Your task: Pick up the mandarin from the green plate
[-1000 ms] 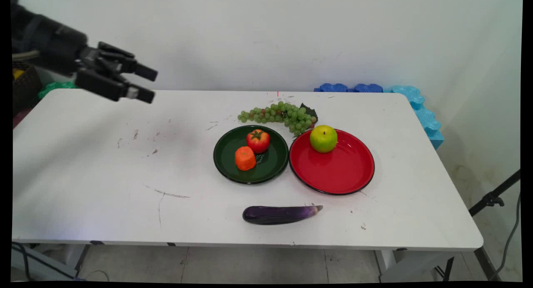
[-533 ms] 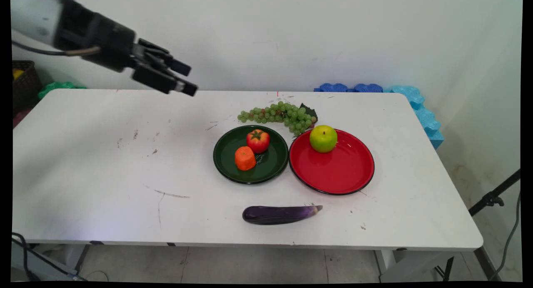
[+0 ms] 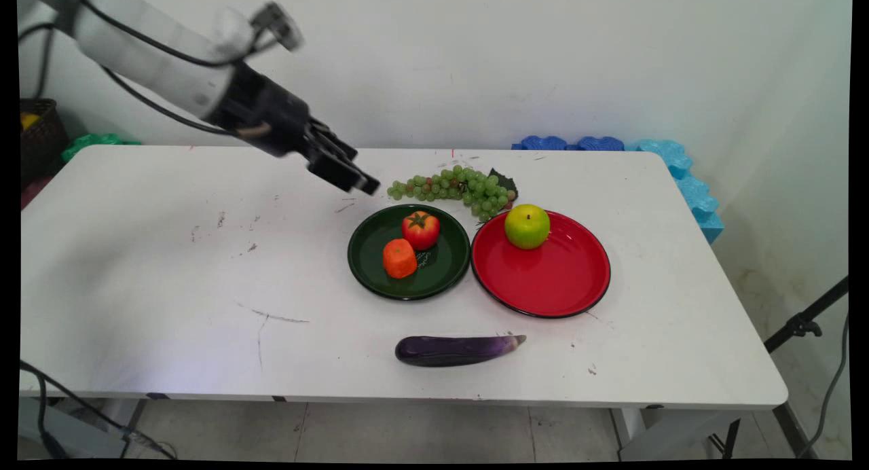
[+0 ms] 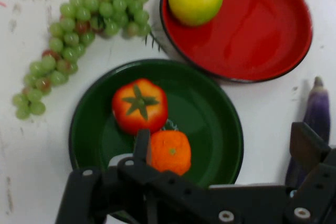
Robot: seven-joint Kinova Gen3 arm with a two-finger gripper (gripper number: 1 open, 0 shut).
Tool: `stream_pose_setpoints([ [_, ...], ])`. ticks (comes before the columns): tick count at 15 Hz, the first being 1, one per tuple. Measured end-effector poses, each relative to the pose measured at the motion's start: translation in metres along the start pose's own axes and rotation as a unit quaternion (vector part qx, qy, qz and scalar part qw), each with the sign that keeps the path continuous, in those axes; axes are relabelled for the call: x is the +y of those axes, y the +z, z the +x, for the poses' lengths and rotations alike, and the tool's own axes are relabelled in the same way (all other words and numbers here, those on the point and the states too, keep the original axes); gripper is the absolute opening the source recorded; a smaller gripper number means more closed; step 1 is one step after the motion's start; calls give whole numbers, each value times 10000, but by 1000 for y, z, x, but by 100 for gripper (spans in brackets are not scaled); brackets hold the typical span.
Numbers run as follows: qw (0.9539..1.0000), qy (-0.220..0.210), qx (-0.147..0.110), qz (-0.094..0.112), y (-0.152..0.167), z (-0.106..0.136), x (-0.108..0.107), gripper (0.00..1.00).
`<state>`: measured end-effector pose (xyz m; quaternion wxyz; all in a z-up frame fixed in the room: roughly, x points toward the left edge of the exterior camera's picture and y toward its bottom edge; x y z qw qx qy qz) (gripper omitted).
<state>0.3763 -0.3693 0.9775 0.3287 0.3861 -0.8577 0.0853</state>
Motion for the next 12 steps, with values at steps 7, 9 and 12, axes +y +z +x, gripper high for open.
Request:
stream_pose_setpoints([
  [7,9976,-95,-671,114,77,7,7,100],
  [9,9963,-97,-842,138,95,7,6,100],
  [12,9936,-118,-1110,160,121,7,5,100],
])
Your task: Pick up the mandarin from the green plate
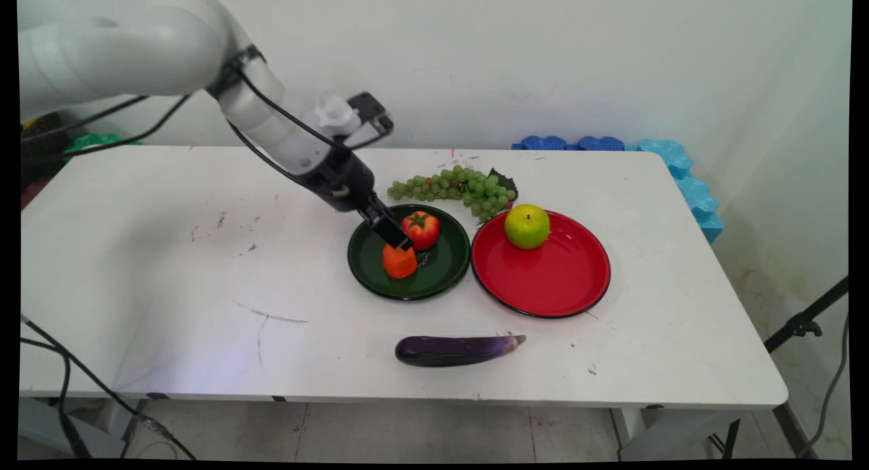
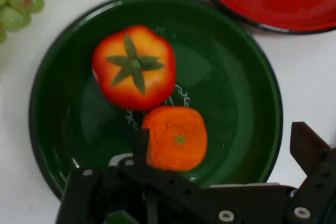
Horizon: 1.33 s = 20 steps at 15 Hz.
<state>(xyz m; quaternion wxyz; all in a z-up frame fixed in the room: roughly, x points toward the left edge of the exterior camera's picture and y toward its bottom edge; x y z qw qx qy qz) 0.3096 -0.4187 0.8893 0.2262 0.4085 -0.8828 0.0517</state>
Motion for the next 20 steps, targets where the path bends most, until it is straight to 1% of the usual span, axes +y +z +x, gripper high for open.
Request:
stream_pose_setpoints([
  [3,9998,-6,-217,5,22,4,-1,100],
  [8,9992,-4,-408,0,44,7,-3,100],
  [11,9986,58,-521,44,57,9,-8,100],
  [16,9980,100,-620,84,72,10,-12,100],
  [20,9979,87,-631,111,78,12,-14,100],
])
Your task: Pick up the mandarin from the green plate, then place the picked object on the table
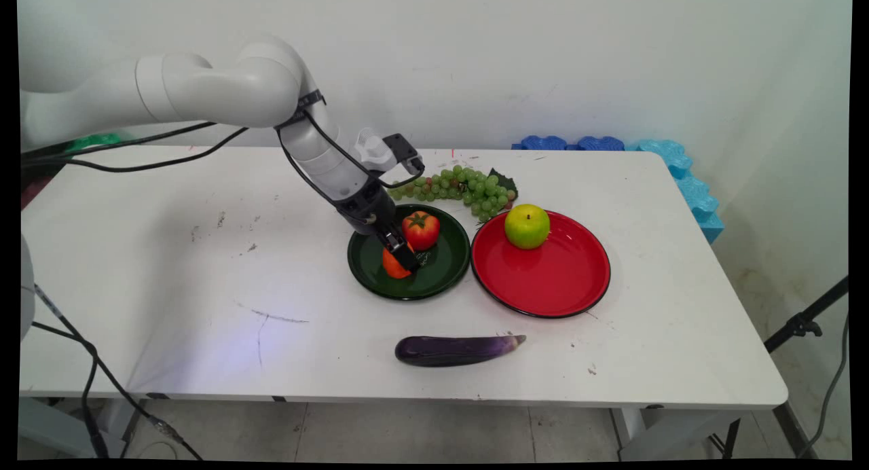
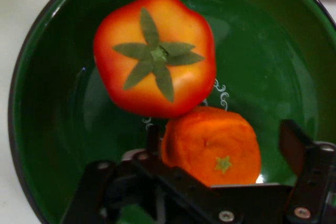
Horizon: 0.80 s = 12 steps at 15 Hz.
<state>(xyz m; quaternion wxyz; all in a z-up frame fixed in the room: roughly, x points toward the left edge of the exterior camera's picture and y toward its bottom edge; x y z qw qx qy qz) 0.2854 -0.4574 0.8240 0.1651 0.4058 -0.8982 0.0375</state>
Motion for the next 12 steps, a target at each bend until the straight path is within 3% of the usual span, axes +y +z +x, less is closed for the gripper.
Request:
stream_pose_setpoints([
  [1,10000,-10,2,7,1,1,0,0],
  [7,10000,21,-5,-5,0,1,2,0],
  [12,9998,169,46,-7,-28,2,10,0],
])
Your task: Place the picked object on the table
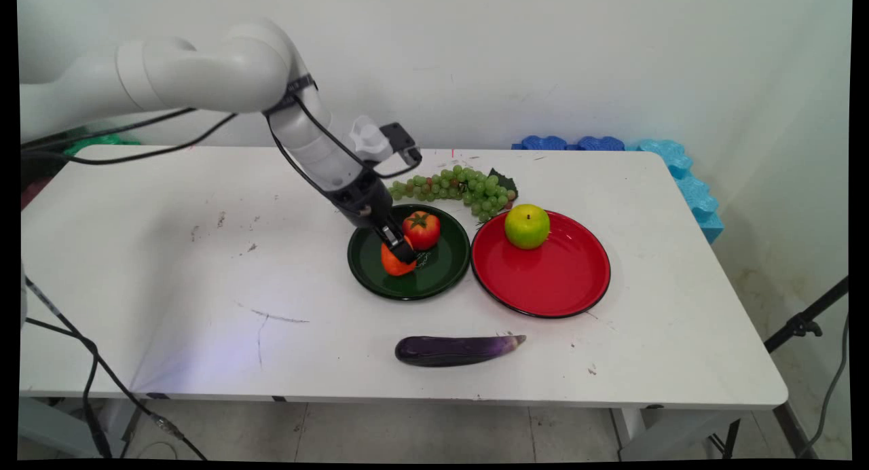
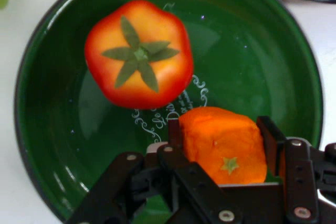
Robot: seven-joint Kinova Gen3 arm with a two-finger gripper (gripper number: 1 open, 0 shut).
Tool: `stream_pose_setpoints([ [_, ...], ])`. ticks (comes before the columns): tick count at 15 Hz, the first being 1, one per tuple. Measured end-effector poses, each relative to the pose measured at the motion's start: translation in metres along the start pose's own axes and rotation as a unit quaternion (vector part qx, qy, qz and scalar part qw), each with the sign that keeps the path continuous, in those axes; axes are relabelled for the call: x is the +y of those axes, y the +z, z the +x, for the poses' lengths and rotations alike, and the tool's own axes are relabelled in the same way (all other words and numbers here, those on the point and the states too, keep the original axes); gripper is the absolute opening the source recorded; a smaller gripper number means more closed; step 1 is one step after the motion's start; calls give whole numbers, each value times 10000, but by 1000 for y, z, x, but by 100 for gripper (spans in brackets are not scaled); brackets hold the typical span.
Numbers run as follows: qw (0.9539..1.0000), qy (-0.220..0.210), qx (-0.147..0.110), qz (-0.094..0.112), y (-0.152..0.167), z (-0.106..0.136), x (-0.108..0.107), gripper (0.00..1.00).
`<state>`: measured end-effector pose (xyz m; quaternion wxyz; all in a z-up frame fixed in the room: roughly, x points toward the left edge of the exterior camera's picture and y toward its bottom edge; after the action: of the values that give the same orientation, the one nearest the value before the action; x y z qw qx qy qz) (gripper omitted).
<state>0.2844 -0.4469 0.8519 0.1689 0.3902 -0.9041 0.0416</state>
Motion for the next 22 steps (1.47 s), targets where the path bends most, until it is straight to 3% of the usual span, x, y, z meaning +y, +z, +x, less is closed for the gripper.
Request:
stream_pose_setpoints([
  [6,9995,239,201,-61,-67,19,18,0],
  [11,9982,362,408,-240,-98,37,44,0],
  [16,9965,581,499,-346,-94,44,66,0],
  [22,9944,799,529,-456,-54,42,87,0],
])
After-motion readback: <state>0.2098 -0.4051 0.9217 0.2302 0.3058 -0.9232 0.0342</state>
